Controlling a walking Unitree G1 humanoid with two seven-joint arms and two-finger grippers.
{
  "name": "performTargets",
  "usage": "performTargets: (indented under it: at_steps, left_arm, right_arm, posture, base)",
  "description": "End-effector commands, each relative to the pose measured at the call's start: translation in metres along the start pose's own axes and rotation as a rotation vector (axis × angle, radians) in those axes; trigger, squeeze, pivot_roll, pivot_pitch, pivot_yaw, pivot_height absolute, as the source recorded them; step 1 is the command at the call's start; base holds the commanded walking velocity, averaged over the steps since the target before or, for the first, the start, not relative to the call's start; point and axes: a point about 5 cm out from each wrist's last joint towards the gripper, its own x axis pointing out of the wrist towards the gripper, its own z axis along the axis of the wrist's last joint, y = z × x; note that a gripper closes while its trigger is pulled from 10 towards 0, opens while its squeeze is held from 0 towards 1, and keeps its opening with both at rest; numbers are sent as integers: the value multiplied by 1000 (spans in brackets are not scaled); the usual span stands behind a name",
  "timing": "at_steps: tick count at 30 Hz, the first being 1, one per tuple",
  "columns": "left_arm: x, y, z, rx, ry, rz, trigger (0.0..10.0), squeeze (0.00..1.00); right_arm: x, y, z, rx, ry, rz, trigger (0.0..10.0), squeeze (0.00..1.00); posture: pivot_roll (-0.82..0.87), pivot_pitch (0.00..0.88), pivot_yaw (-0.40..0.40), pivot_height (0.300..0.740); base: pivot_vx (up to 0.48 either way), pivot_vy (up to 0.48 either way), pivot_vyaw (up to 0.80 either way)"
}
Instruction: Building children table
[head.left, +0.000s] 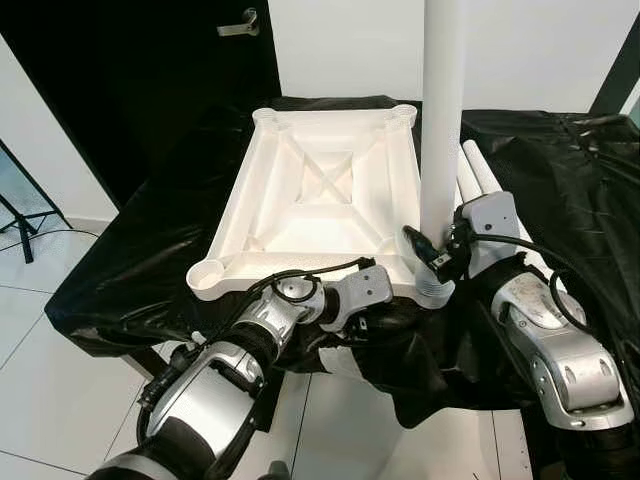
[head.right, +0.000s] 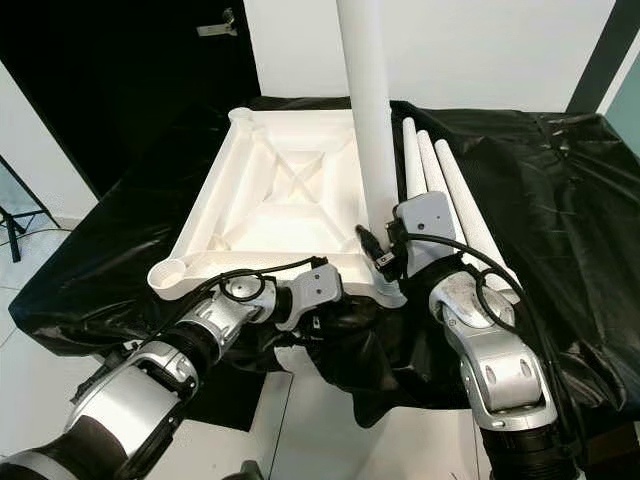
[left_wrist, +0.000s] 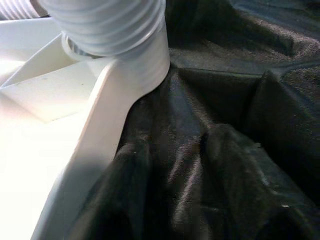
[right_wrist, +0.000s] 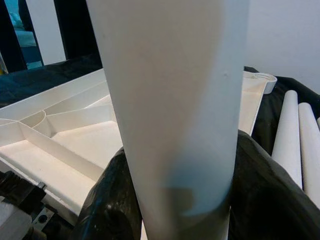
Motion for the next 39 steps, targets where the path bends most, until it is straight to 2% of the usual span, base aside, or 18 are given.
performTargets:
  at_steps: [1, 3, 4, 16, 17, 18, 20, 21, 22, 23, 24, 27, 28, 29, 30, 31, 34, 39]
  left_arm:
    - [0, -4, -20, -32, 82, 95, 6941, 0]
    - [0, -4, -20, -29, 81, 91, 6941, 0]
    - [0, -4, -19, -21, 77, 89, 10000, 0]
    - [-2, -3, -13, -10, 22, 46, 10000, 0]
    - [-3, -4, -12, -9, 16, 29, 8824, 0]
    - [-4, -5, -13, -4, 15, 14, 1608, 0]
    - [-4, -6, -14, -1, 17, 5, 1608, 0]
    - [-4, -7, -13, 0, 0, 1, 3529, 0]
    - [-4, -7, -13, 0, 0, 1, 3529, 0]
    - [-4, -7, -9, -12, -41, -10, 9725, 0]
    - [-4, -7, -9, -12, -41, -10, 9725, 0]
    - [-6, -7, -1, -31, -121, -40, 10000, 0]
    - [-8, -8, 6, -35, -192, -71, 10000, 0]
    - [-8, -8, 6, -35, -192, -71, 10000, 0]
    - [-17, -7, 21, -52, -343, -127, 10000, 0]
    - [-23, -5, 27, -57, -403, -131, 10000, 0]
    - [-30, -1, 33, -56, -454, -119, 10000, 0]
    - [-33, 7, 32, -42, -435, -56, 10000, 0]
  right_arm:
    - [1, 1, 1, 6, -4, 8, 10000, 0]
    - [1, 1, 0, 6, -3, 7, 10000, 0]
    - [0, 1, -1, 8, 0, 2, 10000, 0]
    - [2, 1, -1, 11, -3, -11, 10000, 0]
    - [2, 1, -2, 11, -3, -12, 10000, 0]
    - [2, 1, -2, 11, -4, -15, 10000, 0]
    - [2, 1, -2, 11, -5, -16, 10000, 0]
    - [3, 0, -2, 12, -7, -21, 10000, 0]
    - [3, 0, -2, 12, -7, -21, 10000, 0]
    - [3, 0, -2, 12, -7, -22, 10000, 0]
    - [3, 0, -2, 12, -7, -22, 10000, 0]
    - [3, 1, -2, 12, -8, -23, 10000, 0]
    - [3, 1, -2, 12, -9, -23, 10000, 0]
    - [3, 1, -2, 12, -9, -23, 10000, 0]
    - [2, 2, -2, 12, -7, -23, 10000, 0]
    - [2, 2, -3, 13, -5, -24, 10000, 0]
    - [1, 2, -4, 14, -3, -26, 10000, 0]
    - [1, 3, -5, 12, -1, -23, 10000, 0]
  posture:
    - [68, 0, 39, 740]
    - [68, 0, 39, 740]
    - [65, 0, 44, 740]
    - [64, 0, 60, 740]
    - [63, 0, 63, 740]
    - [63, 0, 66, 740]
    - [63, 0, 66, 740]
    - [64, 0, 68, 740]
    - [64, 0, 68, 740]
    - [64, 0, 69, 740]
    - [64, 0, 69, 740]
    - [65, 0, 73, 740]
    - [65, 0, 75, 740]
    - [65, 0, 75, 740]
    - [65, 0, 77, 740]
    - [66, 0, 78, 740]
    - [67, 0, 78, 740]
    - [66, 0, 77, 740]
  base:
    - [0, 0, 0]
    - [0, 0, 0]
    - [0, 0, 0]
    - [0, 0, 0]
    - [0, 0, 0]
    - [0, 0, 0]
    - [0, 0, 0]
    - [0, 0, 0]
    - [0, 0, 0]
    - [0, 0, 0]
    - [0, 0, 0]
    - [0, 0, 0]
    - [0, 0, 0]
    - [0, 0, 0]
    - [0, 0, 0]
    - [0, 0, 0]
    - [0, 0, 0]
    - [0, 0, 0]
